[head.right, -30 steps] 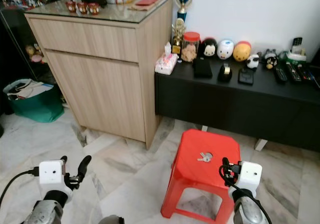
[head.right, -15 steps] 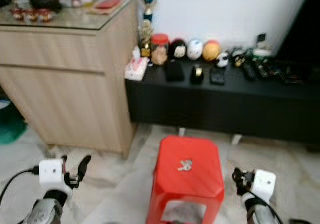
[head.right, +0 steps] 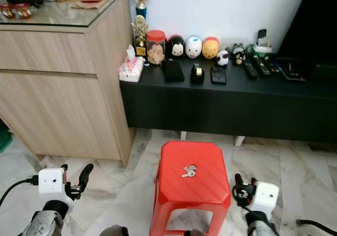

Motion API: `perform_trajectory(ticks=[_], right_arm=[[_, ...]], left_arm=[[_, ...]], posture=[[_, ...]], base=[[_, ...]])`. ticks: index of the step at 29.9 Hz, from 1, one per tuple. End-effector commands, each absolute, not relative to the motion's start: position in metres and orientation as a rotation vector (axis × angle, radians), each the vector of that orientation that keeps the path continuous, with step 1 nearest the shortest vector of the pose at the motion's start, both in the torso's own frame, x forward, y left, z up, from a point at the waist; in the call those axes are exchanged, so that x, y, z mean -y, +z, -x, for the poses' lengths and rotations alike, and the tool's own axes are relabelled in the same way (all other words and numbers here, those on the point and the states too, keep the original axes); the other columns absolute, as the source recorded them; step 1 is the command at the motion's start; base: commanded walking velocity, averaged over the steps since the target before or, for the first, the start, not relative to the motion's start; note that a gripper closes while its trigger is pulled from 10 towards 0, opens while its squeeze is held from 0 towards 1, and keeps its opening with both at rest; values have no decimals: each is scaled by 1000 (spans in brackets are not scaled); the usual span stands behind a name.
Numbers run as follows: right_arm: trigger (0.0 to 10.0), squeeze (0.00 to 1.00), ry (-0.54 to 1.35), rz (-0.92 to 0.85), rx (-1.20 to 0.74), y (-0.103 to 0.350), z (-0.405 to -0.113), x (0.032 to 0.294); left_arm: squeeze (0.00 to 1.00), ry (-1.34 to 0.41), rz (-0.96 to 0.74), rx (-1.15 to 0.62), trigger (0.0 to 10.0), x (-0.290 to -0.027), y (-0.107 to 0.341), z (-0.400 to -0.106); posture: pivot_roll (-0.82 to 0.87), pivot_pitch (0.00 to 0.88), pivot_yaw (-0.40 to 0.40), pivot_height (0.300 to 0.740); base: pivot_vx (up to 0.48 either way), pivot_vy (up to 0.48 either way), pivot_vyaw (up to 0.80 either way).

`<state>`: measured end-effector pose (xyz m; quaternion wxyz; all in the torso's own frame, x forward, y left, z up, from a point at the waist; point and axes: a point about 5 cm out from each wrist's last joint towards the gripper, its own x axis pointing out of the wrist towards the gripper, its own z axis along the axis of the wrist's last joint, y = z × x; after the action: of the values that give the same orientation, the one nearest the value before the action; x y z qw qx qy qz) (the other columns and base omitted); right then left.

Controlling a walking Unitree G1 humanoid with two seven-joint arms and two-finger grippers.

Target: Hang keys on a hook

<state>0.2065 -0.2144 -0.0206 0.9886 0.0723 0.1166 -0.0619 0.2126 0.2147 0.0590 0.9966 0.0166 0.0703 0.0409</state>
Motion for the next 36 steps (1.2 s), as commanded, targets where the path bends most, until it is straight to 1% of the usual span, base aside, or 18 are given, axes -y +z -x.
perform_trajectory(ticks=[1,5,7,8,9,11,12,14,16,21,30,36], right_arm=[[10000,0,-126,-122,-202,-15,-210,212],[10000,0,-119,-128,-183,-13,-206,190],[10000,0,-123,-129,-181,-6,-224,192],[10000,0,-127,-128,-181,-2,-232,196],[10000,0,-134,-126,-182,4,-244,208],[10000,0,-142,-125,-186,9,-249,218],[10000,0,-148,-128,-201,15,-262,231],[10000,0,-154,-129,-209,22,-274,239],[10000,0,-155,-128,-211,26,-279,242],[10000,0,-154,-122,-215,27,-279,240],[10000,0,-133,-118,-238,19,-272,238],[10000,0,-117,-101,-207,19,-266,231]], left_arm=[[0,79,-46,-145,10000,-216,59,-213],[0,73,-44,-148,10000,-214,58,-216],[0,62,-45,-149,10000,-212,58,-217],[0,59,-45,-148,10000,-212,58,-217],[0,57,-46,-148,10000,-212,58,-218],[0,58,-47,-149,10000,-213,58,-217],[0,59,-47,-150,10000,-213,57,-217],[0,60,-47,-151,10000,-213,56,-218],[0,60,-46,-149,10000,-213,56,-218],[0,64,-43,-154,10000,-213,53,-219],[0,78,-30,-177,10000,-211,47,-209],[0,94,-45,-199,10000,-216,33,-200]], posture=[[5,0,-59,649],[4,0,-52,649],[8,0,-50,649],[8,0,-50,649],[7,0,-50,649],[7,0,-49,649],[6,0,-50,649],[3,0,-50,649],[4,0,-51,649],[4,0,-56,649],[15,0,-67,649],[5,0,-66,649]], base=[[259,0,0],[263,0,0],[268,0,0],[270,0,0],[270,0,0],[270,0,0],[270,0,0],[270,0,0],[272,0,0],[0,0,0],[0,0,0],[0,0,0]])
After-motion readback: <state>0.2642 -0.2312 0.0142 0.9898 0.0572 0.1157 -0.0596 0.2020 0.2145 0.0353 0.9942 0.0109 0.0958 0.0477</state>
